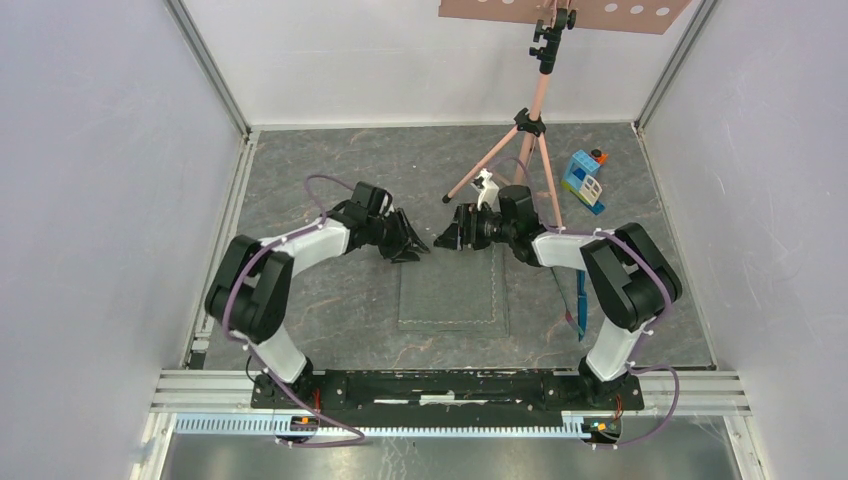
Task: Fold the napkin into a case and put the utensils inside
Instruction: Smooth out the square-folded napkin at the center of the board.
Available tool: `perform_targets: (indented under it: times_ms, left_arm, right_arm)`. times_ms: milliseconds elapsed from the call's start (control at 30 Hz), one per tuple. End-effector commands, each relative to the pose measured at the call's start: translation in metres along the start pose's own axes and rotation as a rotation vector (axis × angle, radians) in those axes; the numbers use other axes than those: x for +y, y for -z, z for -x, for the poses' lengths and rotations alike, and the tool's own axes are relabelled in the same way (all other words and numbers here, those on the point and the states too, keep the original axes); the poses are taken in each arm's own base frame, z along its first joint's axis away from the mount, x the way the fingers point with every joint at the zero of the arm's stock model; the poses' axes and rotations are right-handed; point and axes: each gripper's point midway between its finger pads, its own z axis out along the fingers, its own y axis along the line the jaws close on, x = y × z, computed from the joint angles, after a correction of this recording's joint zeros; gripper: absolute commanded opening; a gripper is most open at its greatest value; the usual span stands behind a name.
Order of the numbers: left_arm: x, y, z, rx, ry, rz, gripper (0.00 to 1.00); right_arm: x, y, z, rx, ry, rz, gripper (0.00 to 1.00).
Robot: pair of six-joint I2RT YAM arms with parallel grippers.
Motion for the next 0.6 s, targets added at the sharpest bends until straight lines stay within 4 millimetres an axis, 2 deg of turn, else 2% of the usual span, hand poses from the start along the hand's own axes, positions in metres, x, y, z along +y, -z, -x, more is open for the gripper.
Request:
perform_targets:
  times_ms: [0, 167, 333, 567]
  left_arm:
    - [-0.012, -0.011, 0.037, -0.051, -0.077, -0.054, 0.43]
    - [0.019, -0.029, 0.049, -0.068, -0.041, 0.028, 0.43]
    - [0.056, -0.039, 0.044, -0.049, 0.024, 0.101, 0.44]
    - [0.070, -0.036, 0.039, -0.044, 0.045, 0.134, 0.44]
  right_arm:
    - [0.003, -0.001, 0.011, -0.062, 0.012, 0.066, 0.85]
    - [-0.017, -0.003, 0.001, -0.043, 0.005, 0.024, 0.84]
    - [-0.047, 0.006, -0.013, -0.025, 0.018, -0.069, 0.84]
    - [-0.083, 0.030, -0.025, 0.016, 0.084, -0.235, 0.84]
